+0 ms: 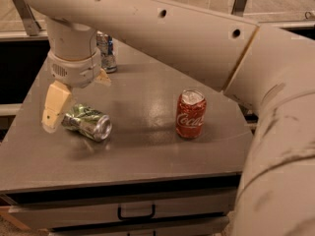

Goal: Place green can upright

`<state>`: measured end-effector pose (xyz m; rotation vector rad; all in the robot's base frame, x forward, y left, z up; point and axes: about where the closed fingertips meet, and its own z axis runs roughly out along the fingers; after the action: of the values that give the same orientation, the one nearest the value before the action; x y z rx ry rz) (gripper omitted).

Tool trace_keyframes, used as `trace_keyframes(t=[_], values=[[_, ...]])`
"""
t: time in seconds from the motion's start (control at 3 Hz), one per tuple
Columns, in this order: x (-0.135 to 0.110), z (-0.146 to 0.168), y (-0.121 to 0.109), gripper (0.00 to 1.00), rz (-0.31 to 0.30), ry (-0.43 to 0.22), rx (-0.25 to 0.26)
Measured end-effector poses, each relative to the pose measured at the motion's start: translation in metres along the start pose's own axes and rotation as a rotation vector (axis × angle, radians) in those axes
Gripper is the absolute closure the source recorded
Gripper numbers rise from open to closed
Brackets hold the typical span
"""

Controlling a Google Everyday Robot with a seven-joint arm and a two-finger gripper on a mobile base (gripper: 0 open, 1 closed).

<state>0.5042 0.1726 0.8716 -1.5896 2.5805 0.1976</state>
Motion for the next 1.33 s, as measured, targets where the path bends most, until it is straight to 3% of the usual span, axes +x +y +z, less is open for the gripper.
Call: trace_keyframes(t=[0.33, 0.67, 1.33], values=[[-0.008, 0.015, 0.008, 0.0, -0.041, 0.013, 0.0], [-0.011, 0.026, 0.011, 0.18, -0.066, 0.015, 0.003], [-0.011, 0.03, 0.012, 0.65, -0.082, 0.034, 0.047]])
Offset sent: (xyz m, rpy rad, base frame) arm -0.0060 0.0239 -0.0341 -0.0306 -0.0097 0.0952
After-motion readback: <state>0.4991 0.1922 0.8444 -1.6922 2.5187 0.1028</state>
